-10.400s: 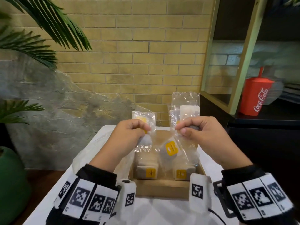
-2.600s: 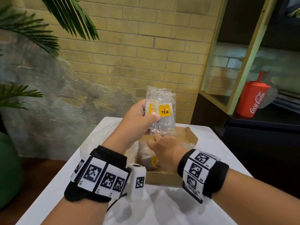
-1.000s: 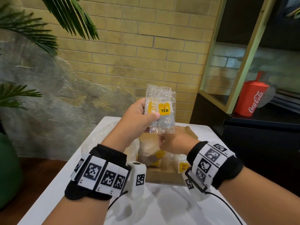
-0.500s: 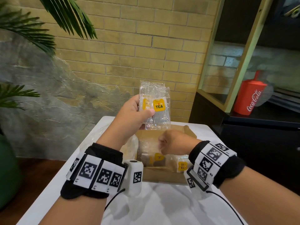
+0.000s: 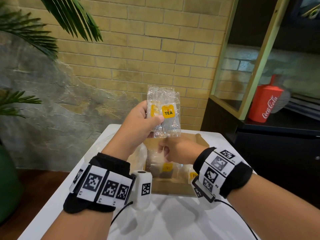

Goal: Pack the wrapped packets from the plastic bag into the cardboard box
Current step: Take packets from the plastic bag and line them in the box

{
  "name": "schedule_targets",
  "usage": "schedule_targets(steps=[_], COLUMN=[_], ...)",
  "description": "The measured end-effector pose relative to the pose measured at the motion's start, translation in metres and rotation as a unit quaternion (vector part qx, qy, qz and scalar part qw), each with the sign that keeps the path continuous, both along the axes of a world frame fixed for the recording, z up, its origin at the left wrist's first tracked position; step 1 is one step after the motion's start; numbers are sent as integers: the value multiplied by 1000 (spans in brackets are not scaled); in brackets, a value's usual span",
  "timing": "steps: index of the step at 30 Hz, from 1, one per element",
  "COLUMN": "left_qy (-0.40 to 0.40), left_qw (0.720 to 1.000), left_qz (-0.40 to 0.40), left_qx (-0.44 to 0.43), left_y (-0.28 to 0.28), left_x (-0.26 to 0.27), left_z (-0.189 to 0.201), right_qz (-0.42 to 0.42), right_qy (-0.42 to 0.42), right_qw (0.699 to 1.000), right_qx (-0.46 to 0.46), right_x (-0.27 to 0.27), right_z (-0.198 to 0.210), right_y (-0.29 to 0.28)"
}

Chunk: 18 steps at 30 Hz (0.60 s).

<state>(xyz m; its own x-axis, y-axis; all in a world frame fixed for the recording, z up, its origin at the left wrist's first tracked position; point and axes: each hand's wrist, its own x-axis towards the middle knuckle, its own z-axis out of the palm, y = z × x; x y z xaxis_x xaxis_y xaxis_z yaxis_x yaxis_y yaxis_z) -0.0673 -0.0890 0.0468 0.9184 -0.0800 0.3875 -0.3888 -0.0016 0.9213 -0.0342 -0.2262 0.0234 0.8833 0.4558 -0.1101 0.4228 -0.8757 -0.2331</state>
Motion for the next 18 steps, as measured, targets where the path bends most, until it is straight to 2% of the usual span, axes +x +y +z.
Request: schedule_targets(steps=[2,5,12,18], left_qy=[-2,-5,-5,0], left_qw=[1000,1000,1000,1000], left_qz=[-2,0,4,4], left_qx=[2,3,-2,1], left_y=[0,0,3,2], left_x=[0,-1,0,1], left_z=[0,0,1,-1], right_qz=[6,31,-9,-8], right_qy=[24,-3,-5,-45], right_qw=[999,999,999,997], right_qx=[-24,-17,48,-65], right_x=[-2,-4,8,7], right_z=[-3,-2,-8,-15], right_y=[4,5,-13,-15])
